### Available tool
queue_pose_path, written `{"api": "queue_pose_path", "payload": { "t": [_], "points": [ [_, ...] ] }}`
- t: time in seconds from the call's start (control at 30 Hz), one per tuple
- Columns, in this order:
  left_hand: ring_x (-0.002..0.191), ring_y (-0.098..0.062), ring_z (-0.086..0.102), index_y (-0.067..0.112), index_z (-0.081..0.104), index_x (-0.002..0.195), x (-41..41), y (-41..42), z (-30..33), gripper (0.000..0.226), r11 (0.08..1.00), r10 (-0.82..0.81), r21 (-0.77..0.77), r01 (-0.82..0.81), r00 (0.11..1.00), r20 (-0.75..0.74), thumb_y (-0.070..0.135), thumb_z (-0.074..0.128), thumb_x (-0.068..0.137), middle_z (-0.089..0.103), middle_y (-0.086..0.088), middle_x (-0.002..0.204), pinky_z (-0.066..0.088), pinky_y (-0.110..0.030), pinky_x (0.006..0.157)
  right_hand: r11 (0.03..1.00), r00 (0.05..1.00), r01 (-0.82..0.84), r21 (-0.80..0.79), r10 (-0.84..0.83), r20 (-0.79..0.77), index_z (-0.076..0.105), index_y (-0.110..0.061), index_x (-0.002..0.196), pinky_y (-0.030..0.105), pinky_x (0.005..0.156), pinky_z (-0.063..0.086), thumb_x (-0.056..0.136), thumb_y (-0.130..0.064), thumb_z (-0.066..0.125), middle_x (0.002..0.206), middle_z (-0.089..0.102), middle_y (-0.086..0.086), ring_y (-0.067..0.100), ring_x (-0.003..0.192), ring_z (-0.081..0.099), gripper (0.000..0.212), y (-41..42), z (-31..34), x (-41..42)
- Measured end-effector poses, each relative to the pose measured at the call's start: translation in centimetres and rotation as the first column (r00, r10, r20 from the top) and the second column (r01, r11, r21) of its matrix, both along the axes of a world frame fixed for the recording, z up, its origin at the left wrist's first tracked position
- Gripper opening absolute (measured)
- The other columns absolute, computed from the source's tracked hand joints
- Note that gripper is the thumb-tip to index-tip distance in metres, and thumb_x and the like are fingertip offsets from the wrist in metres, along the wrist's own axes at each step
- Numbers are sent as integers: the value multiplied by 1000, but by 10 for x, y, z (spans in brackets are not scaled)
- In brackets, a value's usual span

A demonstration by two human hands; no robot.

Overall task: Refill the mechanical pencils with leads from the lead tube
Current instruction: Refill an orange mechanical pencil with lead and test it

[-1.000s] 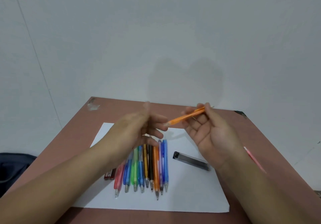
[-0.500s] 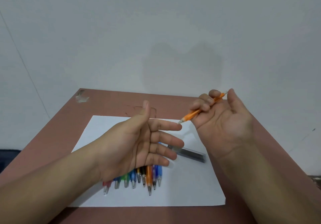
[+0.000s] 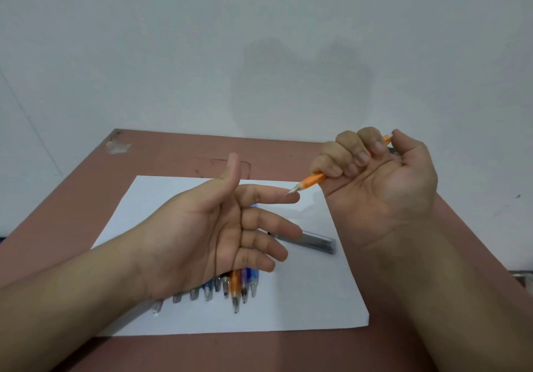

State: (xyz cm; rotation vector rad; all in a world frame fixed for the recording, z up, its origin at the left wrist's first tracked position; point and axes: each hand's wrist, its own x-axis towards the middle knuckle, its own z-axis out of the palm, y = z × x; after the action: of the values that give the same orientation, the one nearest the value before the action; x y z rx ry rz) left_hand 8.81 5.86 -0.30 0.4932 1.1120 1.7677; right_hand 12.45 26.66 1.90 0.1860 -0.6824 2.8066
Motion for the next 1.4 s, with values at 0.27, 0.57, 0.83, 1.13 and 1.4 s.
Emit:
{"api": "queue_pose_path", "payload": {
  "t": [0.27, 0.57, 0.83, 1.13, 1.4],
  "points": [
    [86, -32, 66, 11, 67, 127, -1, -1, -2, 80, 1000, -5, -7, 5, 1000, -16, 74, 38, 86, 67, -25, 113, 56, -38, 75, 1000, 1000, 7, 7, -7, -13, 35, -16, 65, 28, 54, 33, 96, -47, 29, 62, 29, -1, 16, 52, 27, 44, 0, -1, 1],
    [85, -32, 66, 13, 66, 128, -2, 0, -3, 81, 1000, -10, -6, 10, 1000, -23, 75, 36, 85, 66, -26, 113, 55, -40, 76, 999, 999, 33, 7, -33, -18, 35, -16, 64, 27, 52, 34, 91, -41, 31, 60, 29, 0, 16, 51, 28, 37, 1, -2, 0],
    [85, -33, 65, 13, 66, 128, -2, -1, -3, 81, 1000, -3, -13, 3, 1000, -18, 76, 38, 84, 66, -26, 113, 54, -41, 77, 1000, 1000, 20, -18, -20, -18, 35, -16, 65, 28, 53, 35, 95, -44, 28, 61, 30, -1, 16, 52, 29, 41, 1, -5, -2],
    [86, -34, 65, 12, 65, 128, -3, -2, -3, 82, 1000, -1, 5, 1, 1000, -13, 76, 39, 85, 65, -28, 116, 54, -43, 79, 1000, 999, 18, -17, -19, -29, 35, -17, 66, 28, 53, 33, 96, -46, 27, 61, 30, -1, 15, 52, 28, 42, 2, -5, -1],
    [85, -34, 65, 12, 65, 128, -3, -2, -2, 82, 1000, 12, 11, -12, 1000, 2, 76, 41, 83, 65, -28, 114, 54, -43, 77, 999, 999, 27, -22, -28, -31, 35, -16, 65, 28, 54, 34, 96, -44, 28, 61, 30, -1, 16, 52, 29, 41, 5, -5, -1]
  ]
}}
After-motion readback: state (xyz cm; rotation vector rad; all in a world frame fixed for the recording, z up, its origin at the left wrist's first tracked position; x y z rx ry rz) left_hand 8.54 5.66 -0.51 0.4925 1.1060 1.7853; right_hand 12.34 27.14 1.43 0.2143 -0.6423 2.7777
